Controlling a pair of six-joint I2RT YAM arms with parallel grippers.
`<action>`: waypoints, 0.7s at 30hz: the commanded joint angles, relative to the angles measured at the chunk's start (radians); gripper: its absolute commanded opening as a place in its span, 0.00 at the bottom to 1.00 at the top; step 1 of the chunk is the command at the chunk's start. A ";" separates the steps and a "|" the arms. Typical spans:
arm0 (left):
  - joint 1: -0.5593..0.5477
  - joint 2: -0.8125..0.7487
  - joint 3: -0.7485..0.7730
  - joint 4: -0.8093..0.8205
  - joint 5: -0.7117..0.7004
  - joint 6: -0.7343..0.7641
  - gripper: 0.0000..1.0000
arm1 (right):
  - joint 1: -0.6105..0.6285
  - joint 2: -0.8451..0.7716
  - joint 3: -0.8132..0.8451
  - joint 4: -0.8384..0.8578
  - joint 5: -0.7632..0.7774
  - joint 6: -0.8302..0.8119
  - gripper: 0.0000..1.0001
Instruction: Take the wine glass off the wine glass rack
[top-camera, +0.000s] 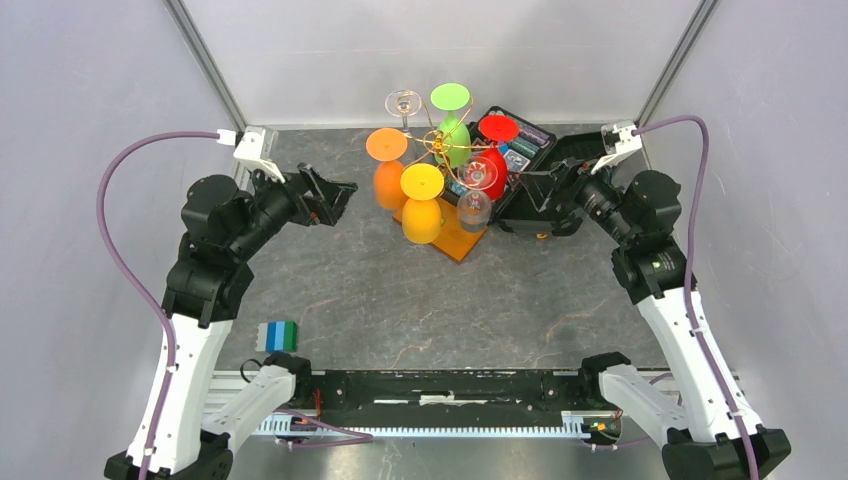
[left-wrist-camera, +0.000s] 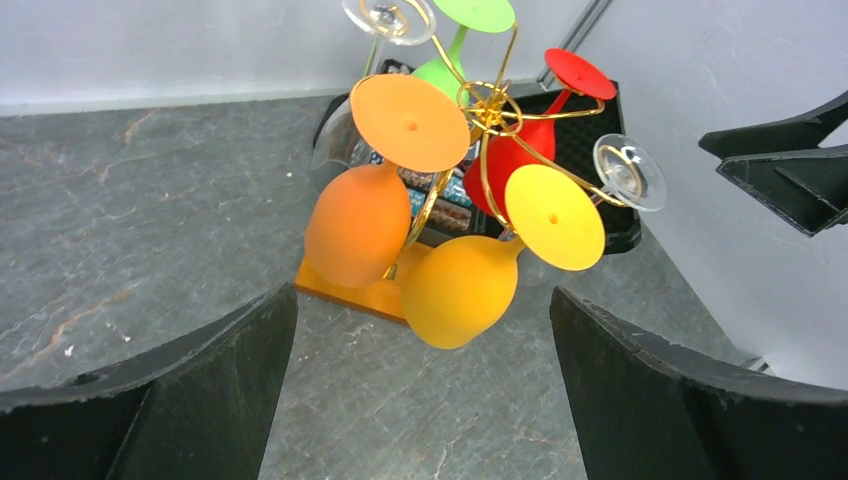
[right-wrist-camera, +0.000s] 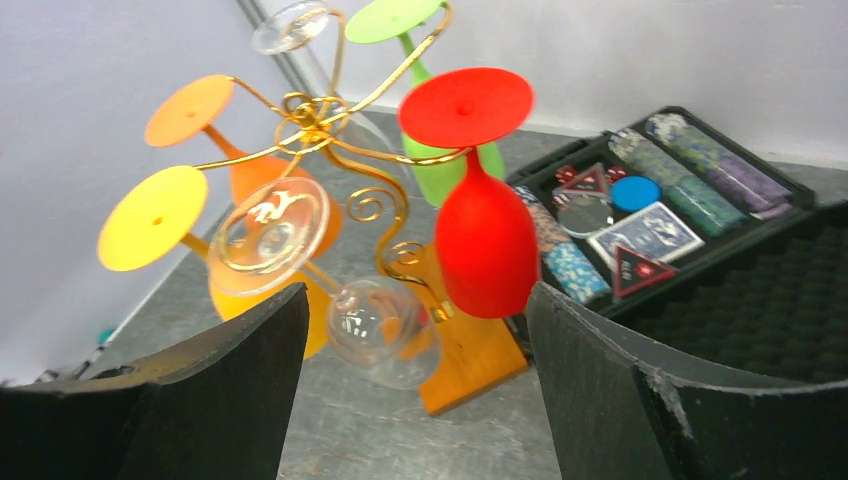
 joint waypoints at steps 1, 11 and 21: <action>0.004 -0.030 -0.014 0.080 0.066 -0.038 1.00 | -0.004 -0.028 -0.025 0.158 -0.127 0.092 0.85; 0.004 -0.081 -0.111 0.220 0.444 -0.015 1.00 | -0.002 -0.014 -0.092 0.310 -0.280 0.252 0.95; 0.004 -0.121 -0.172 0.310 0.490 -0.029 1.00 | 0.095 0.061 -0.153 0.404 -0.104 0.526 0.90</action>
